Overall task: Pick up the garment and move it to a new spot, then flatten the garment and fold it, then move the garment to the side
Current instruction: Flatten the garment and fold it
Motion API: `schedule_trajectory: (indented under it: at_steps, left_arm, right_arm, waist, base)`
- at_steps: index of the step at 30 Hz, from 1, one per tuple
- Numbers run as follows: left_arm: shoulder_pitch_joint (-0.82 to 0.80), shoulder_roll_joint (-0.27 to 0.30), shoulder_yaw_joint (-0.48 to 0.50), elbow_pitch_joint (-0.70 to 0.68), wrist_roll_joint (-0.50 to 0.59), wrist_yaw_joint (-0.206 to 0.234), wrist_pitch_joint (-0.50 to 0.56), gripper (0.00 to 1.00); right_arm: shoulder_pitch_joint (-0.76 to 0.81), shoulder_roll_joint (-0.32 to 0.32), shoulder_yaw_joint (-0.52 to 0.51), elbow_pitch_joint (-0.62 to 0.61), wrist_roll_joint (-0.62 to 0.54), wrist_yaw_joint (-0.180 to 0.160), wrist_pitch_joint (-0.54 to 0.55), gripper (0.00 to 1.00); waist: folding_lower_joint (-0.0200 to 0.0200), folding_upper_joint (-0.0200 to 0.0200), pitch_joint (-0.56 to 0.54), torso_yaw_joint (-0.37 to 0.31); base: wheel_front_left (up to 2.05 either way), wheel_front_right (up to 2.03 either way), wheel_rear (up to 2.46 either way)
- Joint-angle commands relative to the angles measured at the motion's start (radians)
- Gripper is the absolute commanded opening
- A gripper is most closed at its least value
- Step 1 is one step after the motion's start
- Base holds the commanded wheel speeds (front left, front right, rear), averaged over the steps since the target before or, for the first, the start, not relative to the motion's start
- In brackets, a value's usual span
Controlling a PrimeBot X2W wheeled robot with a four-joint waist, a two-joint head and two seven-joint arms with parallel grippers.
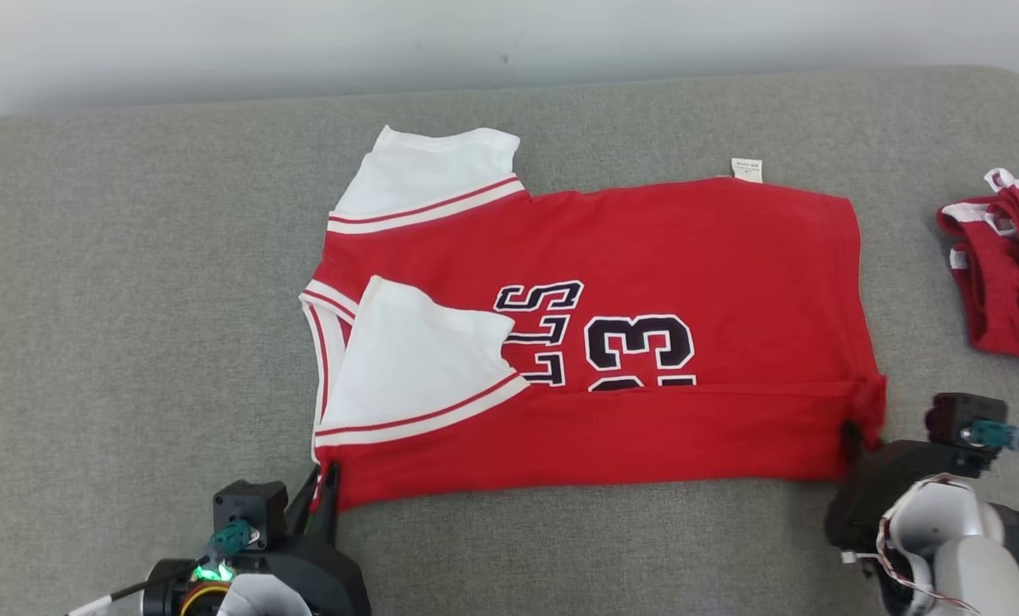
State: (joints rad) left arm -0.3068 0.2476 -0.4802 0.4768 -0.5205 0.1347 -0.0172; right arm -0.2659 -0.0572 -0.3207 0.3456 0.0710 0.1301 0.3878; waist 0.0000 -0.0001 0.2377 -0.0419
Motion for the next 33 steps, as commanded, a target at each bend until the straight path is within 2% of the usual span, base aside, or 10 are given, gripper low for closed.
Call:
schedule_trajectory:
  at_steps: [1,9,14,21,26,31,32,33]
  left_arm:
    - [0.066,0.01,0.0,0.025,-0.021,-0.004,0.033,0.0]
    - [0.129,0.034,0.001,-0.047,-0.071,-0.026,0.071,0.0]
    - [0.204,0.081,0.016,-0.138,-0.092,-0.008,0.102,0.0]
    - [0.275,0.118,0.037,-0.254,-0.118,0.024,0.133,0.0]
    - [0.306,0.138,0.041,-0.332,-0.118,0.051,0.155,0.0]
    - [0.325,0.157,0.037,-0.352,-0.098,0.078,0.173,0.0]
    - [0.324,0.159,0.033,-0.351,-0.095,0.077,0.174,0.0]
    - [0.322,0.157,0.032,-0.351,-0.094,0.08,0.172,0.89]
  right_arm:
    - [0.019,0.012,0.012,0.012,0.011,0.0,0.005,0.0]
    - [0.082,0.009,-0.018,-0.052,0.028,0.0,0.001,0.0]
    - [0.171,0.008,-0.028,-0.148,0.074,0.0,0.053,0.0]
    - [0.231,0.006,-0.054,-0.249,0.118,-0.001,0.086,0.0]
    - [0.275,0.006,-0.048,-0.282,0.185,-0.001,0.126,0.0]
    - [0.312,0.006,-0.03,-0.296,0.199,-0.001,0.166,0.0]
    - [0.312,0.006,-0.029,-0.293,0.195,-0.001,0.163,0.2]
    - [0.308,0.007,-0.038,-0.285,0.197,-0.001,0.16,1.0]
  waist:
    - [0.0,0.0001,-0.009,0.003]
    - [0.0,0.0001,-0.056,0.009]
    - [0.0,0.0001,-0.086,0.008]
    - [0.0,0.0001,-0.096,0.0]
    - [0.0,0.0001,-0.094,0.004]
    - [0.0,0.0001,-0.085,0.003]
    - [0.0,0.0001,-0.083,0.002]
    - [0.0,0.0001,-0.081,0.001]
  base:
    - [0.0,0.0,0.0]
    - [0.0,0.0,0.0]
    - [0.0,0.0,0.0]
    - [0.0,0.0,0.0]
    - [0.0,0.0,0.0]
    - [0.0,0.0,0.0]
    - [0.0,0.0,0.0]
    - [0.0,0.0,0.0]
